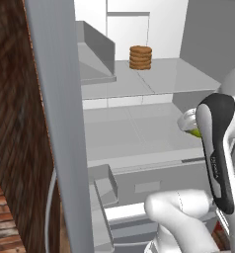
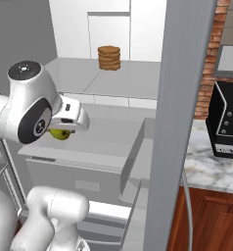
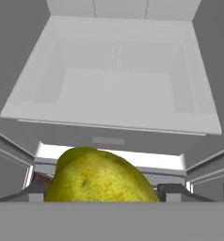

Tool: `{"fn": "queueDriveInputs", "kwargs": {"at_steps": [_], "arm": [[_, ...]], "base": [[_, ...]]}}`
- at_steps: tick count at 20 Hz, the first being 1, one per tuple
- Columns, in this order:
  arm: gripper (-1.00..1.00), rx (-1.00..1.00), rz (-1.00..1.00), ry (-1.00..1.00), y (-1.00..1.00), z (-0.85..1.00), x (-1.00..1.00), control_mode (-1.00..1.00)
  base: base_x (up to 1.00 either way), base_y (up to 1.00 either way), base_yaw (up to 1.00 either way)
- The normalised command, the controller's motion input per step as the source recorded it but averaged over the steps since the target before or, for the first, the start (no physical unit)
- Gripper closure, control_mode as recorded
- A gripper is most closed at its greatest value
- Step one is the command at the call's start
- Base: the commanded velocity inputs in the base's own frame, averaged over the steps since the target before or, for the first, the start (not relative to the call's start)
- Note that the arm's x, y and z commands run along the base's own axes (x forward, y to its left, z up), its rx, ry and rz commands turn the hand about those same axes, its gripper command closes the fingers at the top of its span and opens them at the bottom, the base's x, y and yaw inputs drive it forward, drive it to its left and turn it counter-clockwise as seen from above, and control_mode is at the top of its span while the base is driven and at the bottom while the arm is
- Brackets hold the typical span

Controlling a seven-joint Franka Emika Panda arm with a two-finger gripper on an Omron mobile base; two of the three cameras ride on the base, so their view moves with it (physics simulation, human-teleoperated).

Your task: Pick up the pear and mango from the fridge and place one fruit on each plate on the dining counter.

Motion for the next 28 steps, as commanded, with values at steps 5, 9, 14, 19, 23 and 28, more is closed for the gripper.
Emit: {"fn": "queueDriveInputs", "kwargs": {"at_steps": [5, 9, 14, 19, 23, 28], "arm": [[1.00, 0.00, 0.00, -0.13, 0.04, 0.41, -0.54, -1.00], [1.00, 0.00, 0.00, -0.10, 0.06, 0.31, -0.44, 1.00], [1.00, 0.00, 0.00, 0.00, 0.00, 0.00, 0.00, 1.00], [1.00, 0.00, 0.00, 0.00, 0.00, 0.00, 0.00, 1.00], [1.00, 0.00, 0.00, 0.00, 0.00, 0.00, 0.00, 1.00], [1.00, 0.00, 0.00, 0.00, 0.00, 0.00, 0.00, 1.00]], "base": [[0.00, 0.00, 0.00], [-0.20, 0.04, 0.00], [-0.99, 0.19, 0.00], [-1.00, 0.68, 0.05], [-1.00, 1.00, 0.23], [-0.40, 0.90, 0.69]]}}
